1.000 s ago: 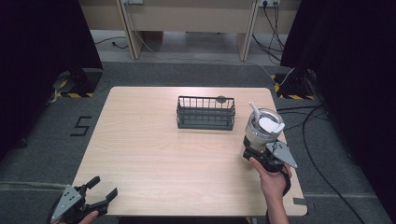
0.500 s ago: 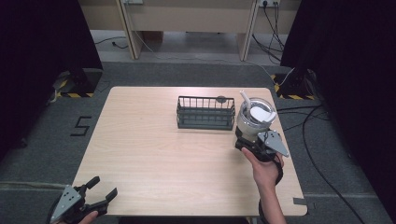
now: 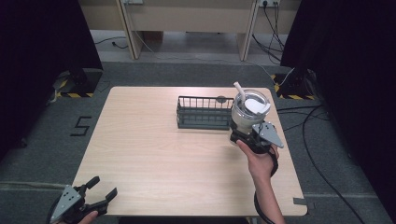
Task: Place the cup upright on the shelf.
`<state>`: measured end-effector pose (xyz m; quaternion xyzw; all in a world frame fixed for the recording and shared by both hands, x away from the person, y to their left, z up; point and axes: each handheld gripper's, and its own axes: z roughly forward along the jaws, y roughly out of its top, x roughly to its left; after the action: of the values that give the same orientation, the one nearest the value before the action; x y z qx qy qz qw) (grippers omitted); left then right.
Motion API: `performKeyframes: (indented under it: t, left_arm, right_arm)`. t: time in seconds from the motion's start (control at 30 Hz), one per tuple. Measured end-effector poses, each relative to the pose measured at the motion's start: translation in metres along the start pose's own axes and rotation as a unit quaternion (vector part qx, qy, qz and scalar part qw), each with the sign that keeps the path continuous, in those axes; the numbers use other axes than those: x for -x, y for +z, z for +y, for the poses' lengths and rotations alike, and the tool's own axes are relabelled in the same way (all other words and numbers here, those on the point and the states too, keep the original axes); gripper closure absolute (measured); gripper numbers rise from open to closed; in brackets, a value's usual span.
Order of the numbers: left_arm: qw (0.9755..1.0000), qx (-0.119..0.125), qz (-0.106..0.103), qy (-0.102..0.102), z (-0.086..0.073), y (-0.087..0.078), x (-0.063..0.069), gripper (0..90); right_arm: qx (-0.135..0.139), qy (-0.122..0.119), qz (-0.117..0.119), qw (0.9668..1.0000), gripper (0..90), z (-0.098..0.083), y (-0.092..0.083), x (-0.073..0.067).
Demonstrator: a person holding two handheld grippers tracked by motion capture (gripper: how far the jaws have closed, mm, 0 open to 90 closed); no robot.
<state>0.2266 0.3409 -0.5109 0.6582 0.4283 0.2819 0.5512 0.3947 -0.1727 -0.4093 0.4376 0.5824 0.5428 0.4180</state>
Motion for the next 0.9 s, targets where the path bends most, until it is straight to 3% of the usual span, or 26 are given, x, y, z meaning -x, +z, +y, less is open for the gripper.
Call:
performKeyframes:
  t: [0.9]
  left_arm:
    - [1.0000,0.003,0.001,-0.003,0.000,0.000,0.000,15.4]
  right_arm:
    - [0.012,0.002,0.013,0.9998,9.0,0.025,0.026,-0.014]
